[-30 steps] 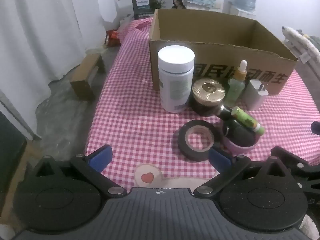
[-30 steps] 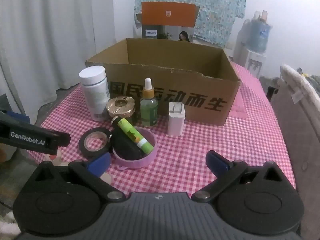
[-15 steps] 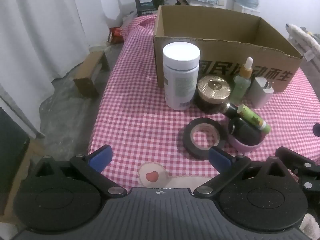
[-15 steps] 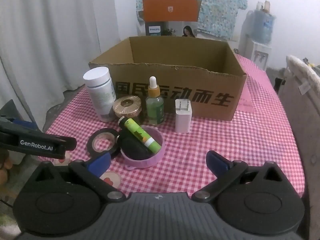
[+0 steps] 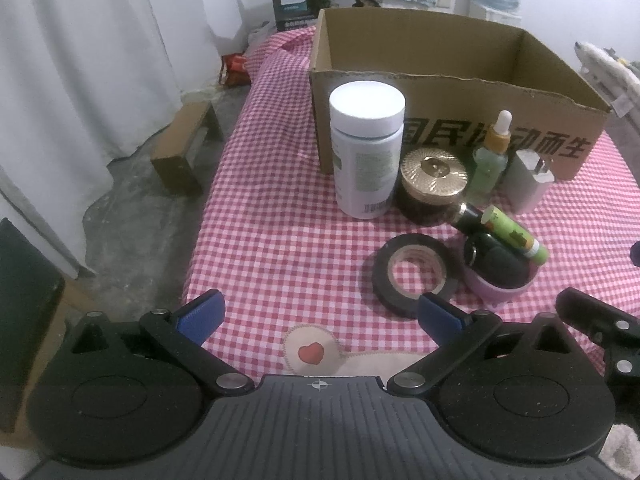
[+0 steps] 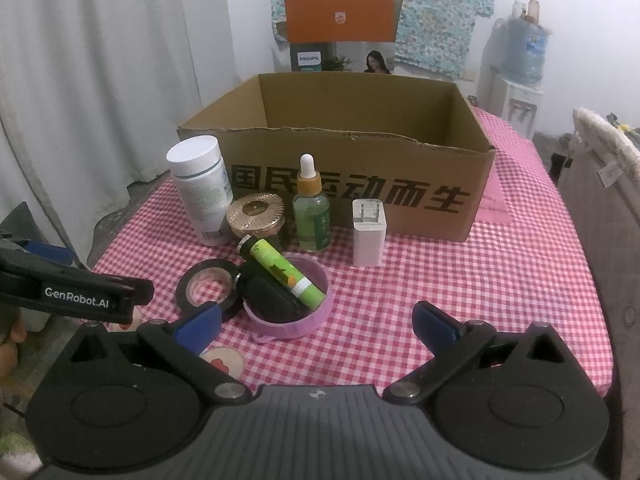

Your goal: Organize rigid objects

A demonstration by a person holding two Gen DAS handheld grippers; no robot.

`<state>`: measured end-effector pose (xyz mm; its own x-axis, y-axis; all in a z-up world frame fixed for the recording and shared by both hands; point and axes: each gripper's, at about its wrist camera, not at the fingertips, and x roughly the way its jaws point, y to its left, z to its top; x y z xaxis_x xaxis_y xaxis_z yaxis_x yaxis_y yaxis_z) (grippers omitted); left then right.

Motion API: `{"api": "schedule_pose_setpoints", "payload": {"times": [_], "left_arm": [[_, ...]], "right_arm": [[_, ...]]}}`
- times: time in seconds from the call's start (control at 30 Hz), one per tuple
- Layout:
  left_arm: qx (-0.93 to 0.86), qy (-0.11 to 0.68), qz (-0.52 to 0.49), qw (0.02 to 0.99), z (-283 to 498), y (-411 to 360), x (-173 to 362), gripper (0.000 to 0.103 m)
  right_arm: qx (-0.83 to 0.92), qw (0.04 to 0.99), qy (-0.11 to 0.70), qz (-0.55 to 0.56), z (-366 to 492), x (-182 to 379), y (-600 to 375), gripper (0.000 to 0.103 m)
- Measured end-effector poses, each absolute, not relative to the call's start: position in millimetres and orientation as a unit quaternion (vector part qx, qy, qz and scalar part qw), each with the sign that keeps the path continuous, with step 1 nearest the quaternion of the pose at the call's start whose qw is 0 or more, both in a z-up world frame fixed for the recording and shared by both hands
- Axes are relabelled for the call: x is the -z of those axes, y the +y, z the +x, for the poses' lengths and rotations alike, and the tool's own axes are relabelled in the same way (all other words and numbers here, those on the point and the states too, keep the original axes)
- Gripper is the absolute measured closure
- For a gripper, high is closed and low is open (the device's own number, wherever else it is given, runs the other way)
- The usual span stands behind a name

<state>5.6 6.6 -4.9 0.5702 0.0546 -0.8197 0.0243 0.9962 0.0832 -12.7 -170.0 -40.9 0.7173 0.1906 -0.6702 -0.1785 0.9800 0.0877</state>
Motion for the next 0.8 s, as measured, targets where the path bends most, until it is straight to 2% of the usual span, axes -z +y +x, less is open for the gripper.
{"api": "schedule_pose_setpoints", "payload": {"times": [0.8], "left_arm": [[-0.01,0.474,0.052,0.879,9.5,3.9,9.7,0.0]], "right_arm": [[-0.102,0.926,0.363,0.012,-11.1,43.3,-169.5,0.0]]}}
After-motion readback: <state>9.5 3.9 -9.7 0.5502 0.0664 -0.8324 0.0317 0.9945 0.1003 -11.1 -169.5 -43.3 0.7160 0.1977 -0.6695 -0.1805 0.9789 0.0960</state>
